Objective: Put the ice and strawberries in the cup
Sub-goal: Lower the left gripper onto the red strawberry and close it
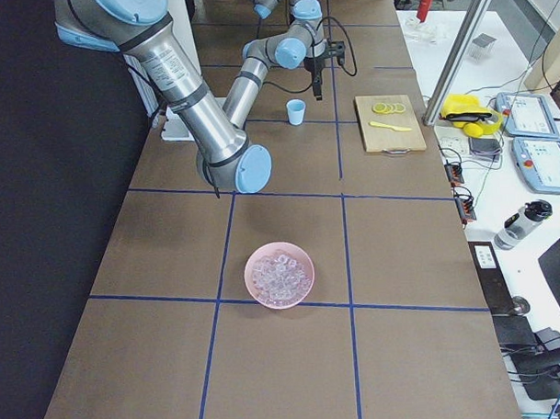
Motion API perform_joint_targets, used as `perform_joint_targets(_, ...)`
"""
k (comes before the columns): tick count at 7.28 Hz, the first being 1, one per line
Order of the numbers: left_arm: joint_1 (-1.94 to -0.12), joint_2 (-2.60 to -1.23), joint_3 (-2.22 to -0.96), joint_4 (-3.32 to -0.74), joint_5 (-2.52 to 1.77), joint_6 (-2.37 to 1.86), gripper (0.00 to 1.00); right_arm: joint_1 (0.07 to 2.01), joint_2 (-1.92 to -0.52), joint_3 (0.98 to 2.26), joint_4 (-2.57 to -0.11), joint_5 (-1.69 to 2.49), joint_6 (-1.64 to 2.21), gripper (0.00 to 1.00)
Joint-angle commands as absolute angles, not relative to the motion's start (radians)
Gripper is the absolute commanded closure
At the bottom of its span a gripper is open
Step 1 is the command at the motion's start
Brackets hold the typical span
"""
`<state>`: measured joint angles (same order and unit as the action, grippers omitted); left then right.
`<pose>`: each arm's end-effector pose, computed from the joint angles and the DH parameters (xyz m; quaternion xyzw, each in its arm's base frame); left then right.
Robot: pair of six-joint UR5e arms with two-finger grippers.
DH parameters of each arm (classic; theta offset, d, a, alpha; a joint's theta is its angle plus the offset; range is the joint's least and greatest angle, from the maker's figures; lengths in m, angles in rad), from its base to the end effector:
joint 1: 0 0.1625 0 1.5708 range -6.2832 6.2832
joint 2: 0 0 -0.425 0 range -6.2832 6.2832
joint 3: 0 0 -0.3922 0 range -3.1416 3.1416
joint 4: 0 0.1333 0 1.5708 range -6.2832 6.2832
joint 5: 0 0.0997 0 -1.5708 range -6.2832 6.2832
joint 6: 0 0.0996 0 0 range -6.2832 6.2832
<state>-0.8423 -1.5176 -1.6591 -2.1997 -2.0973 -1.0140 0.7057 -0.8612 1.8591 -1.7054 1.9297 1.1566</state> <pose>0.2714 -0.4292 0.5795 0.0144 0.3992 -0.0459 0.9156 -0.4121 -0.4803 0.1402 0.0813 -0.4349 0.0559 0.8951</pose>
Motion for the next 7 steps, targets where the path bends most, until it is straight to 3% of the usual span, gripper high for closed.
perform_joint_targets(1,-0.841,-1.528,-1.658,-2.198,-2.098,-1.012,0.25,0.706,-0.867,1.859,-1.704,1.93,1.157,0.01)
perform_joint_targets(7,-0.841,-1.535,-1.643,-2.198,-2.094,-1.0,0.27,0.703,-0.874,1.858,-1.703,1.922,1.157,0.01)
